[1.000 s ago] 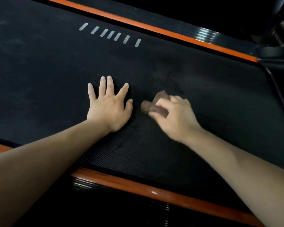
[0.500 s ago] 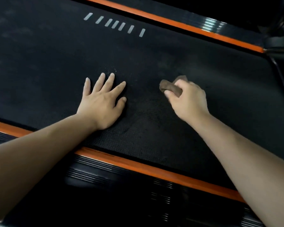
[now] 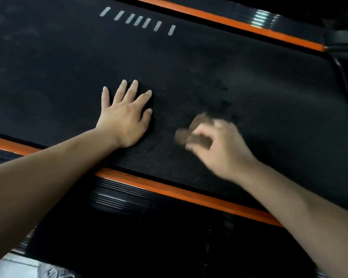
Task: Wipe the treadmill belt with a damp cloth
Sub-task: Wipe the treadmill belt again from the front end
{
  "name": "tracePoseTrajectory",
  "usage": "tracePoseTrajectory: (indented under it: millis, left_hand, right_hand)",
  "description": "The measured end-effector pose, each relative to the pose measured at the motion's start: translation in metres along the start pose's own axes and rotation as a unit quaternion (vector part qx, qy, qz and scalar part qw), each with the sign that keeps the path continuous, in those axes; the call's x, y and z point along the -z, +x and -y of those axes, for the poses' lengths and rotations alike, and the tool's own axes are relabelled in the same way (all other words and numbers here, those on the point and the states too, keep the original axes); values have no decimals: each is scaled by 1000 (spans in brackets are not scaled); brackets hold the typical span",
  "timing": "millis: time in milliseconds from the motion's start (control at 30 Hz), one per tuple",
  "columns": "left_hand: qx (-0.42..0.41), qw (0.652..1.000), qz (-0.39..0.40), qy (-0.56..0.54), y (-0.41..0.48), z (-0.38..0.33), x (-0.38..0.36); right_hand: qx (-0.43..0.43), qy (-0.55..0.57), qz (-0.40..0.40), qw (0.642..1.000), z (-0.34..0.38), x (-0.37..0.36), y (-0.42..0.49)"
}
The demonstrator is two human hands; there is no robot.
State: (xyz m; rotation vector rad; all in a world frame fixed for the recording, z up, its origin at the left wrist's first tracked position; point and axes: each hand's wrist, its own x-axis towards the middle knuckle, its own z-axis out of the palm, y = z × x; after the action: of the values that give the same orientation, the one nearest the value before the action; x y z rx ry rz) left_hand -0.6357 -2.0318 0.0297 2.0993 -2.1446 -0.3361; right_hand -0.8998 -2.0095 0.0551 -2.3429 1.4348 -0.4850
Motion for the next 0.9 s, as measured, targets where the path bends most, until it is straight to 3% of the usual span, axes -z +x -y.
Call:
tracePoseTrajectory:
  millis: [100,167,267,333,500,533,600,667,733,900]
  left_hand:
    - [45,999,21,-5,8,-21,2]
    - [90,995,30,-16,17,-44,1]
    - [92,995,27,12,19,-63,-11]
    - [70,997,9,21,17,-60,-16]
    - [45,999,-5,13,13,-61,-14]
    - [36,999,-7,9,13,-62,-15]
    - [25,1000,-1,4,15,-61,-14]
    - [26,1000,9,1,15,-61,-13]
    - [31,999,11,4,16,-61,-13]
    - [25,1000,10,11,16,-61,-14]
  right_hand:
    - [68,5,85,994,10,4,-24]
    - [71,-35,39,996,-9,5,-5]
    - [-75,-49,-86,992,-46,20,47]
    - [-107,-26,-88,990,-51,18,53]
    - [49,-20,31,998,-27,15,3]
    - [60,-43,24,997,-35,19,8]
    - [19,-94,-50,994,-60,23,40]
    - [-84,-120,-112,983,-80,34,76]
    - [-124,-100,-122,980,-84,33,89]
    - [31,-39,-18,999,-57,21,37]
